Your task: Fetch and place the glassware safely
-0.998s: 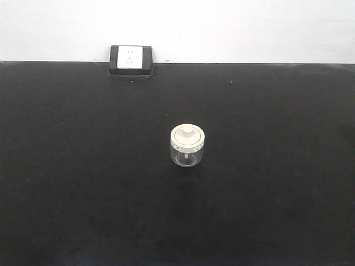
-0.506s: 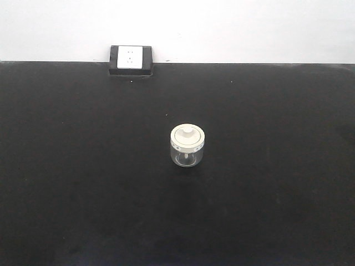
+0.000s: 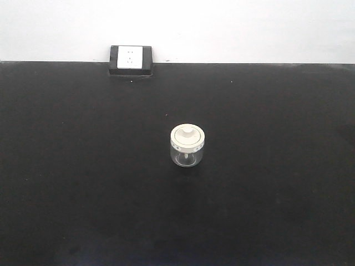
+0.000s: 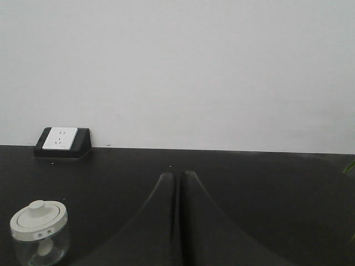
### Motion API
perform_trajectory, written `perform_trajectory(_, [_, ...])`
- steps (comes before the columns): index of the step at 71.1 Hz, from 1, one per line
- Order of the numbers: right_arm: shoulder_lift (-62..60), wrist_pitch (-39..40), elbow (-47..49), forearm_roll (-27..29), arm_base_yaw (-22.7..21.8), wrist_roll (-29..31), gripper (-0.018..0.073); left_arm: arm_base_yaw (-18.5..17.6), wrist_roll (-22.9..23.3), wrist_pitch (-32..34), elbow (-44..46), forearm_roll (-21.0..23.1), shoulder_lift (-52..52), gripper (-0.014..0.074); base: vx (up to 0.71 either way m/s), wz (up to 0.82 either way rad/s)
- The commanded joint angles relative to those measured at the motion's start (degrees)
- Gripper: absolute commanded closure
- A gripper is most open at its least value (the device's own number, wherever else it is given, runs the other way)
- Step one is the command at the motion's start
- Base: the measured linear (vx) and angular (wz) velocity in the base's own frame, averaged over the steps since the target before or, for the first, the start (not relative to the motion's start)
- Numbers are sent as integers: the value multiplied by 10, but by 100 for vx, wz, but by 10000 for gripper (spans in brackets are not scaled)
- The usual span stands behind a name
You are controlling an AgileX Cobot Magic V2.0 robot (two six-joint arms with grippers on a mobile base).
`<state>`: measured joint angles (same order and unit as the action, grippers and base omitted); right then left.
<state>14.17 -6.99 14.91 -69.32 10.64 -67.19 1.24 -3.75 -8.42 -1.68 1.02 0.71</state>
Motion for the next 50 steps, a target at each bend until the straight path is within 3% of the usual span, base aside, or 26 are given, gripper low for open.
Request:
perform_trajectory(1, [6,5,17,-16,-4,8,563,1,4,40,-16,6,7,603,0,0])
perform_trajectory(15, [6,7,17,-7,-4,8,563,1,4,40,-16,6,7,603,0,0])
perform_trajectory(26, [6,-4,17,82,-4,62,563,1,4,40,-16,6,7,603,0,0])
perform_trajectory(33, [6,-19,17,185,-4,165,563,1,4,40,-16,6,7,603,0,0])
perform_trajectory(43, [6,-34,17,379,-4,382,563,1,4,40,-16,6,7,603,0,0])
perform_trajectory(50, [6,-31,17,479,-9,513,563,1,4,40,-16,6,7,603,0,0])
